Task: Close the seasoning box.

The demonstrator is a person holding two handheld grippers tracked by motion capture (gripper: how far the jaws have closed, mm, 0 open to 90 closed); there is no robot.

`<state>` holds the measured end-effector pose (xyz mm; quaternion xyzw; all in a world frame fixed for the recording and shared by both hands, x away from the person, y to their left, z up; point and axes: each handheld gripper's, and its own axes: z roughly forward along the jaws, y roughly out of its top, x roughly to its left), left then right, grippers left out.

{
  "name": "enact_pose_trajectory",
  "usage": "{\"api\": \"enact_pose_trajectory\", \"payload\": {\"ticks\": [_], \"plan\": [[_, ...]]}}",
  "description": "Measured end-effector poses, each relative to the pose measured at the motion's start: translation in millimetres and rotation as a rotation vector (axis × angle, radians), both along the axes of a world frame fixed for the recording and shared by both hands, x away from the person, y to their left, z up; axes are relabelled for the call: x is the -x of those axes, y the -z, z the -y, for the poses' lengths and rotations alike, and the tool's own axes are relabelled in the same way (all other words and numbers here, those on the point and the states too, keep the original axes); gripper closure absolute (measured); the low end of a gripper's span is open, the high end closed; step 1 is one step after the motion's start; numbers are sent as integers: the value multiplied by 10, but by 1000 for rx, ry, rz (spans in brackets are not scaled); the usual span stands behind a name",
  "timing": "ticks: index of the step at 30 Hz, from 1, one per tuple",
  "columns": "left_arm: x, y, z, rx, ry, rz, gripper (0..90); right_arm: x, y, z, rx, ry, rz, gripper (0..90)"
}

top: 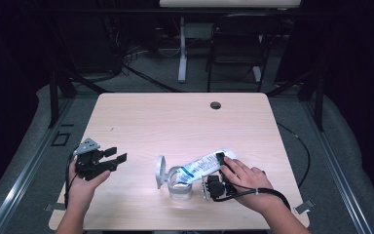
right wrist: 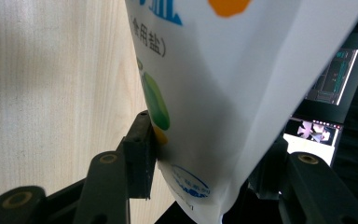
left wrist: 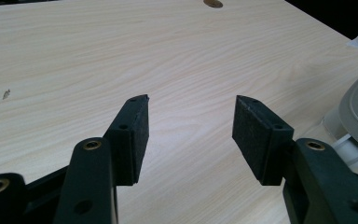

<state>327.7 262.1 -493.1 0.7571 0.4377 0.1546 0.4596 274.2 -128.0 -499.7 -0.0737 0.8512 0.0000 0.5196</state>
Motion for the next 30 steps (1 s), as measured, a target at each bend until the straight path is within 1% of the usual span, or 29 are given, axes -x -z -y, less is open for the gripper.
{"api": "enact_pose_trajectory", "payload": {"ticks": [3,12,13,18,20,30], "plan": [[0,1,0,2,-1,-1,463,3,-2,-2,2,7,-5,510],[-4,8,-3,0,0,-4,463,8,-15,-5,14,6,-3,511],[-5,9,-4,0,0,-4,463,13,-27,-10,28,10,2,512],[-4,8,-4,1,0,-4,463,15,-40,-16,39,10,3,514],[-3,7,-4,1,0,-3,463,11,-33,-12,29,6,-1,514],[-3,7,-6,-1,-1,-4,463,15,-37,-16,37,-1,7,515]]}}
